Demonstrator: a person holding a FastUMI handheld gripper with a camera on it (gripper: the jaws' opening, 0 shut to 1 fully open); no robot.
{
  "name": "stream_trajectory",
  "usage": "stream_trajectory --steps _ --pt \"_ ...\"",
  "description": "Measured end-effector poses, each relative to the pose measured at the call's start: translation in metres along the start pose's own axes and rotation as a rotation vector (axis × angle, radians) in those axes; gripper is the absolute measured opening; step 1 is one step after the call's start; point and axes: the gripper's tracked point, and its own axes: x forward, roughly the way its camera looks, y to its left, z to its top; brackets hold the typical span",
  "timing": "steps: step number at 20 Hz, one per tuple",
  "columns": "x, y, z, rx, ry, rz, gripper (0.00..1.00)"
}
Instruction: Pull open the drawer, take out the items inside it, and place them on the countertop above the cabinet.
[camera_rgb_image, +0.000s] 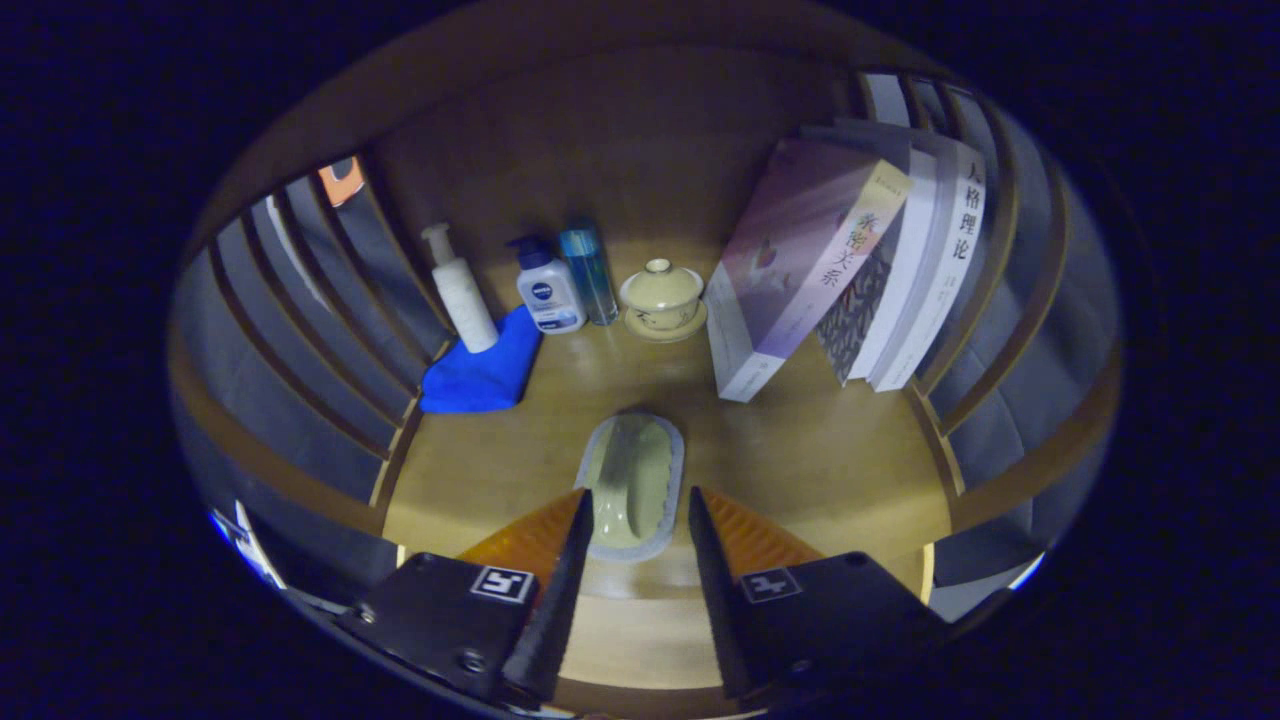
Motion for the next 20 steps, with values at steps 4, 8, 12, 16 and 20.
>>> stream_trajectory --steps 4,8,12,16,20 --pt "-0.028 0.005 -0.052 -0.057 0.016 0.053 0.69" --pt "-0.073 0.02 -0.063 -0.135 -0.15 0.124 0.75" --pt "-0.119 0.035 -0.091 -0.213 -0.247 0.152 0.81" --pt "-0.163 0.043 -0.107 -0.276 -0.424 0.144 0.81" --pt "-0.174 0.041 -0.138 -0.289 -0.582 0.14 0.97"
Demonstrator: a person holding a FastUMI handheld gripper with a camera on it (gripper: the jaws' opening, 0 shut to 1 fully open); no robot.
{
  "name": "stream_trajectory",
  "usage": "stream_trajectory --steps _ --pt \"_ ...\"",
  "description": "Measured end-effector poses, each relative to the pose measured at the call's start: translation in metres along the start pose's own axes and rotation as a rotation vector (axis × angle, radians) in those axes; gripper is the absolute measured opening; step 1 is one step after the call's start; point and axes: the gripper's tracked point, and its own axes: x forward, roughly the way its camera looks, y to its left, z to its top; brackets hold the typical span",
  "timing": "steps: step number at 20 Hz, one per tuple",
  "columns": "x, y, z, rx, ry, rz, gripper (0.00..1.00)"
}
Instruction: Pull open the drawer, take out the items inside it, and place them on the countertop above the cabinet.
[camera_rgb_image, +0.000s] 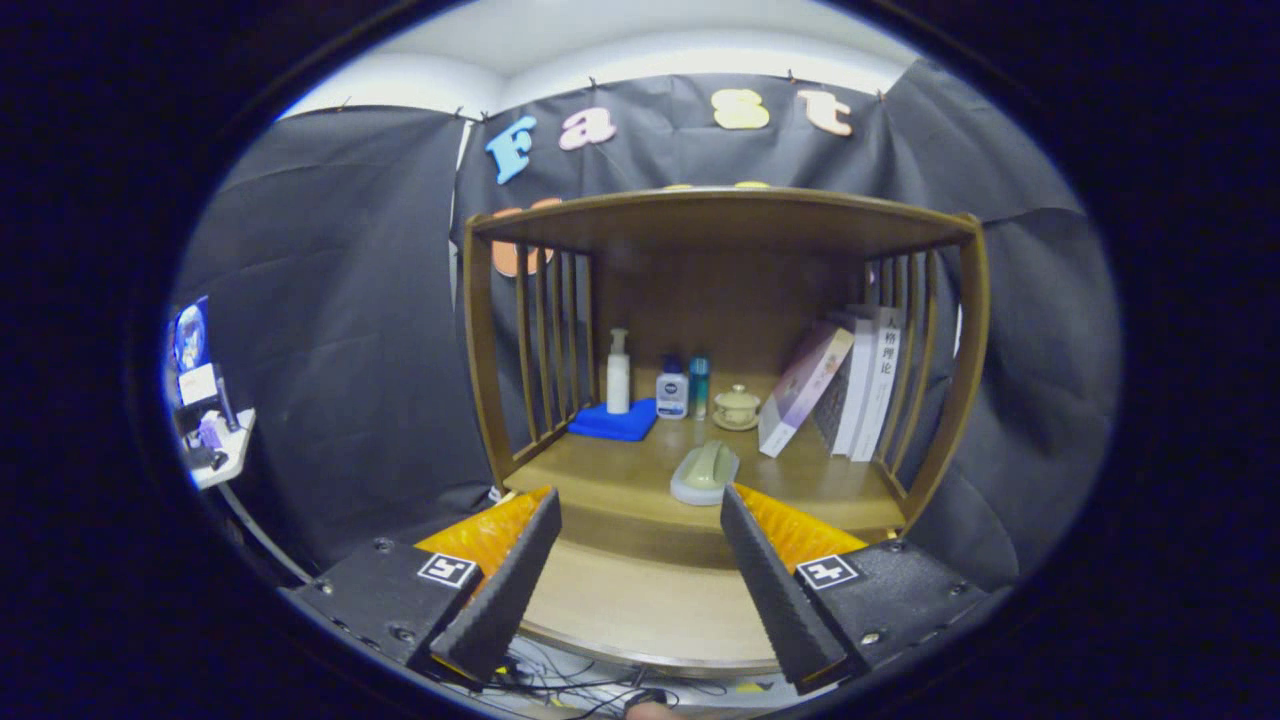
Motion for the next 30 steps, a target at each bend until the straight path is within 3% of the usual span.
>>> stream_trajectory --steps 11,16,25,30 --pt "-0.024 -0.005 -0.122 0.062 -0.061 -0.07 1.0" --pt "-0.026 -0.002 -0.156 0.052 -0.086 -0.076 1.0" --pt "-0.018 -0.015 -0.23 0.06 0.018 -0.124 1.0" --pt "-0.002 -0.021 -0.234 0.05 0.016 -0.158 1.0"
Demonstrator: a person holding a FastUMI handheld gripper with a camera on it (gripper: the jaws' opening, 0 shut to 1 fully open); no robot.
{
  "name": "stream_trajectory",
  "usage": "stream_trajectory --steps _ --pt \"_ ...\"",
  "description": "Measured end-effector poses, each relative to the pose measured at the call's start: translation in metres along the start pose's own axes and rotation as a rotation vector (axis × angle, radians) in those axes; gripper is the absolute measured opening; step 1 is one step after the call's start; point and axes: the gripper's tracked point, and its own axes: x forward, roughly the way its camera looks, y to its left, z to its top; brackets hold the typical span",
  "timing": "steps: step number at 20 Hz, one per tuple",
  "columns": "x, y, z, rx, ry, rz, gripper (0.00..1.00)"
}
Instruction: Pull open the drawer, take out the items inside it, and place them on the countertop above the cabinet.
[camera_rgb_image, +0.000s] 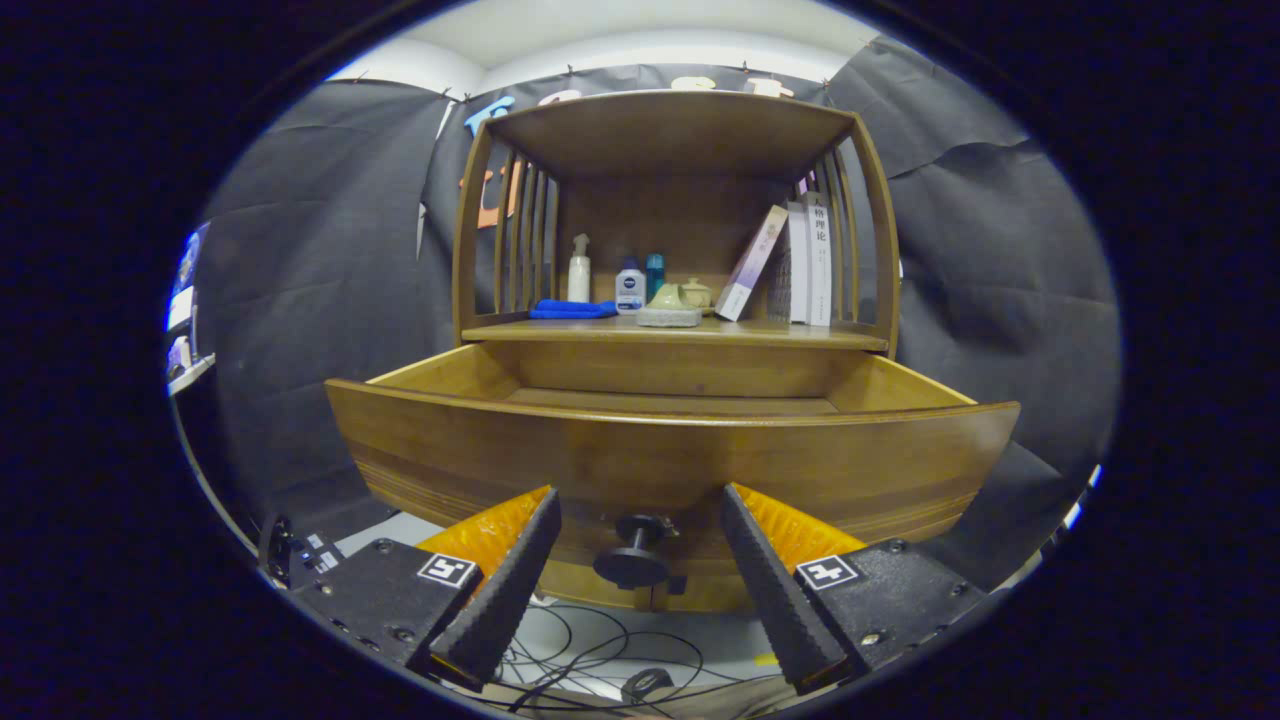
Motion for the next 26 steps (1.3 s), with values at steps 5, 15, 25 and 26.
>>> stream_trajectory --steps 5,15,25,26 --pt "0.003 0.001 -0.001 -0.041 -0.013 -0.069 1.0" --pt "0.016 -0.002 0.006 0.015 -0.008 -0.116 1.0" --pt "0.048 0.004 0.026 0.019 0.011 -0.124 1.0" --pt "0.051 0.004 0.029 0.008 0.008 -0.126 1.0"
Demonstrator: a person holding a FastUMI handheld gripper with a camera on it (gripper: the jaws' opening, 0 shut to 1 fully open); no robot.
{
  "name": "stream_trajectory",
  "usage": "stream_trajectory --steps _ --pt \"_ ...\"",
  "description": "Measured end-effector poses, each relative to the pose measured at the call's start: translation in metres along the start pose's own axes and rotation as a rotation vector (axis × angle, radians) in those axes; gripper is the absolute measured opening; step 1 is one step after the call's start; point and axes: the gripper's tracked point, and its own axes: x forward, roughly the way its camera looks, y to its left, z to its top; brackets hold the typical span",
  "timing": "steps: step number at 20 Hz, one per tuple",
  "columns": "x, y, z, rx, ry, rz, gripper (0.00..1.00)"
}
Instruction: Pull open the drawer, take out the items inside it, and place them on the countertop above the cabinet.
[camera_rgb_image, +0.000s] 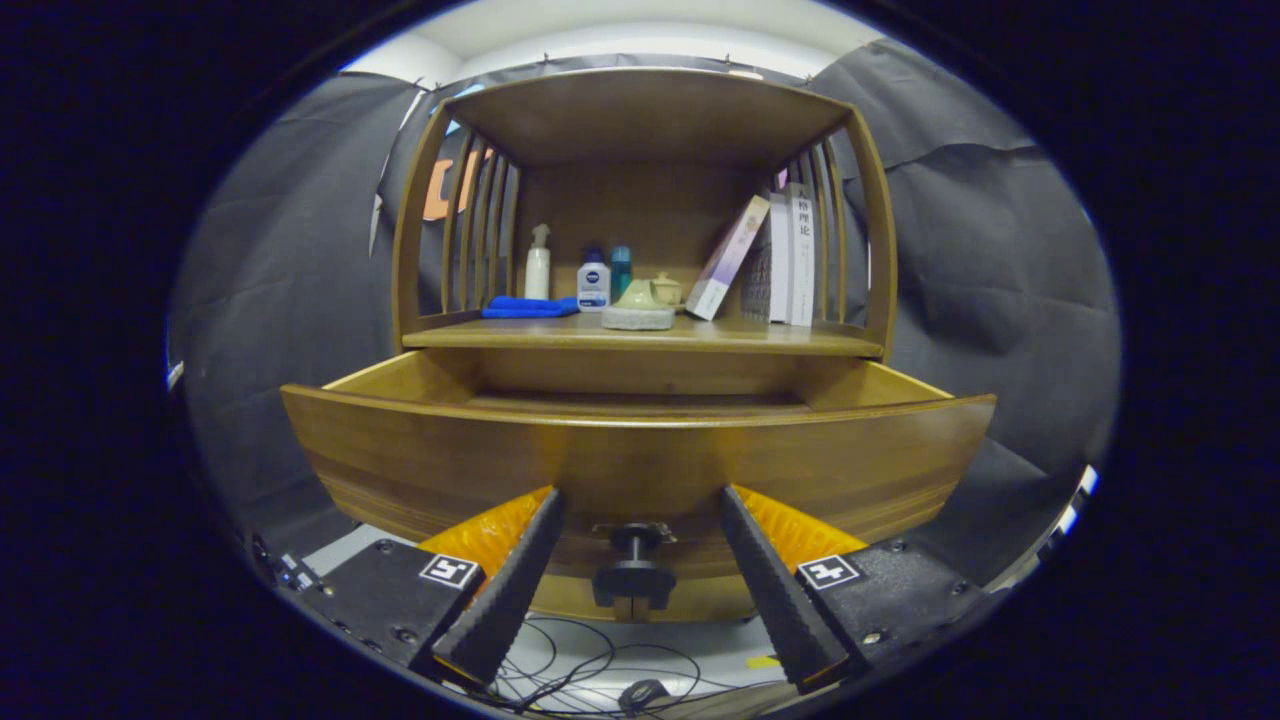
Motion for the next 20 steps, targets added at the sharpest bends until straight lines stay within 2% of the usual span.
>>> stream_trajectory --steps 11,20 --pt "0.051 0.0 0.023 0.01 0.061 0.001 1.0" --pt "0.093 0.001 0.031 -0.043 0.085 -0.004 1.0"
